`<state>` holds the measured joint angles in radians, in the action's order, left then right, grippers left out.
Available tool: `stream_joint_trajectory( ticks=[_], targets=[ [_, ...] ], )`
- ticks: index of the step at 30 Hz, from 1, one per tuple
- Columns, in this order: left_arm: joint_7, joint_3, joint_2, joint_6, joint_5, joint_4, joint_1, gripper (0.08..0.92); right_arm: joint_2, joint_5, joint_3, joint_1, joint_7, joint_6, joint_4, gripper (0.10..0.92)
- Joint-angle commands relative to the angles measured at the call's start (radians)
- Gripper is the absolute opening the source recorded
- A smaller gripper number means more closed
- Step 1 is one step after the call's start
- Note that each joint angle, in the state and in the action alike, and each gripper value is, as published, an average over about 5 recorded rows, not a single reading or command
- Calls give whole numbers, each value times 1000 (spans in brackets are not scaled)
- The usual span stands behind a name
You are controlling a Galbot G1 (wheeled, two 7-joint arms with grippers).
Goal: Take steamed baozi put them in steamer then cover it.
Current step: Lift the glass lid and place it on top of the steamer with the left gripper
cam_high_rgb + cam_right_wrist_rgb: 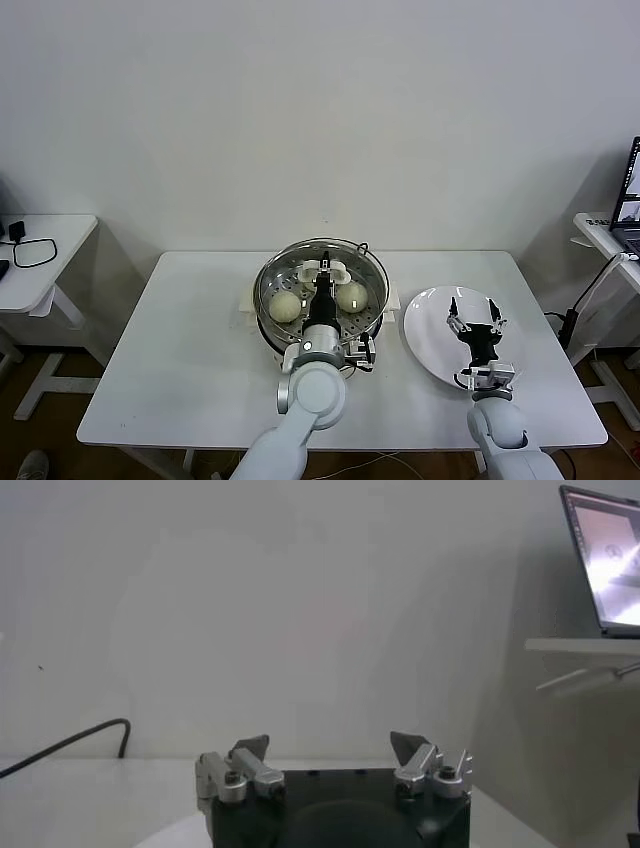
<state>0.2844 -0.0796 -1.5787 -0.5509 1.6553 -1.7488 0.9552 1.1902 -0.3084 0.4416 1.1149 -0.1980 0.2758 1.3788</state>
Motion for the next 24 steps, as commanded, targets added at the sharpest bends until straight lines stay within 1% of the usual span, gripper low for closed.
stream_joint_trajectory(
  ticks=[1,15,24],
  targets=[
    [5,3,-2,5,21,22,1,188,1,1,-2,-4,1,1,-5,823],
    [-1,15,-2,14,42,38,1,188,2,4,-3,-9,1,5,-7,823],
    [28,17,-1,9,39,24,4,188,1,9,1,-11,2,9,-8,823]
  ],
)
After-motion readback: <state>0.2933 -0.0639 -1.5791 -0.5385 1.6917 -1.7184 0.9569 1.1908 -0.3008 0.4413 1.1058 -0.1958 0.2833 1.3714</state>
